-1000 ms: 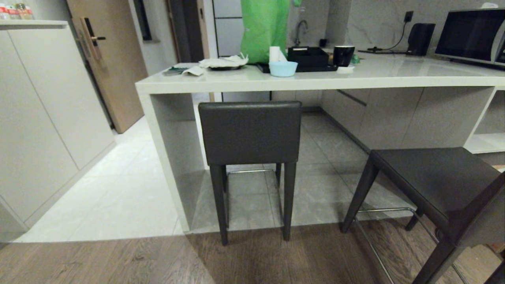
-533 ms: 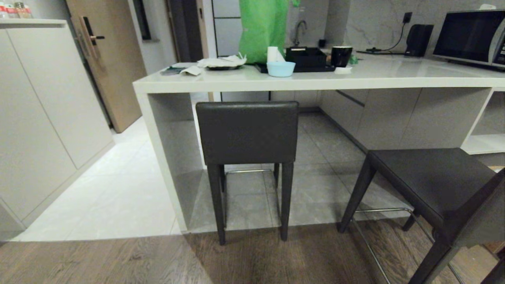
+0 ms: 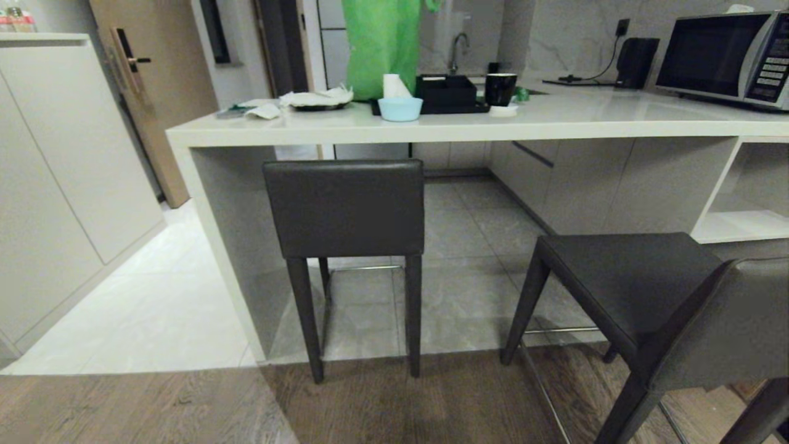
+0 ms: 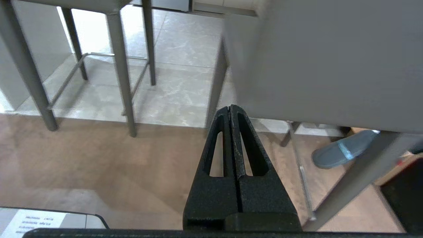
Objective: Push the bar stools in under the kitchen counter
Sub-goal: Push the gray chair back under the dining table
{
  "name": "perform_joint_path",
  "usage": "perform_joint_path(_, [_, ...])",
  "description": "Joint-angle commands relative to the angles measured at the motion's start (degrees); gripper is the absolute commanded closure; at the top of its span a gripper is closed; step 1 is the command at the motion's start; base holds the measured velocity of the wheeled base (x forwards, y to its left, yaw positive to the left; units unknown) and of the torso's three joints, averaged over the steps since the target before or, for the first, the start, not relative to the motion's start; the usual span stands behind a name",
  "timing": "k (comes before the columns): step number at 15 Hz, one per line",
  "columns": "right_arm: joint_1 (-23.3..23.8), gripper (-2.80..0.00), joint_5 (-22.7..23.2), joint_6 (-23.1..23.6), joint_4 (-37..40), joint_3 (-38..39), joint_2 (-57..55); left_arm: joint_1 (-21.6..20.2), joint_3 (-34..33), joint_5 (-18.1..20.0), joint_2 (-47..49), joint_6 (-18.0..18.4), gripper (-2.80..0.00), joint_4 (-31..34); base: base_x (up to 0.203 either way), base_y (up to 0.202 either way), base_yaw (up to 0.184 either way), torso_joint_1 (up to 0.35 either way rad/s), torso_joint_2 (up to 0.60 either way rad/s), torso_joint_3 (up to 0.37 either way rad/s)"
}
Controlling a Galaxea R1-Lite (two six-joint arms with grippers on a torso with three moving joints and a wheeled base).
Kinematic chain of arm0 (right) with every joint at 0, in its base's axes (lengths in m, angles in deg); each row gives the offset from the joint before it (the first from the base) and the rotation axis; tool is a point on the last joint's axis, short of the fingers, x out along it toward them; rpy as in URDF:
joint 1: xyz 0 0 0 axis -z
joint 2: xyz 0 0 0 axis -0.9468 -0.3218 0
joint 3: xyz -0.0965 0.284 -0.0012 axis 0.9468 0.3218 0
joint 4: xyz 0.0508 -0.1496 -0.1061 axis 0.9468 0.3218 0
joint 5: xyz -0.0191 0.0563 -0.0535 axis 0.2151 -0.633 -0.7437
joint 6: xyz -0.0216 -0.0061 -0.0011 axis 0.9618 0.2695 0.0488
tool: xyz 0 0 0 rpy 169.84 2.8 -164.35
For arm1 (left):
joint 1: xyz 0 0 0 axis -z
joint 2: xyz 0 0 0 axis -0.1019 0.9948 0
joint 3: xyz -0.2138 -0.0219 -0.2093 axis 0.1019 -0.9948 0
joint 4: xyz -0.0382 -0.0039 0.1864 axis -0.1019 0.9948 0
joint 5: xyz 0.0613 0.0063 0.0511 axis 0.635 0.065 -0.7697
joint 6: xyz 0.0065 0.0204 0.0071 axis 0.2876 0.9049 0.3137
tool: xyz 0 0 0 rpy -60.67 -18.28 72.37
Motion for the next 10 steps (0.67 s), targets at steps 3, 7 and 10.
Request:
perform_joint_path(3, [0.0,0.00,0.1,0.1,0.0,0.0,-0.1,0.0,0.1,-0.1,-0.1,-1.5,0.00,0.0,0.000,-0.194,0.002,0.003,0.00,0.001])
perform_joint_path(7, [0.0,0.00,0.1,0.1,0.0,0.0,-0.1,0.0,0.1,-1.1,-0.1,-2.0,0.00,0.0,0.000,-0.196,0.002,0.005,0.00,0.002])
perform_joint_path(10, [0.0,0.00,0.1,0.1,0.0,0.0,-0.1,0.0,0.1,-1.1,-0.1,-2.5,0.00,0.0,0.000,-0.197,0.004,0.005,0.00,0.001])
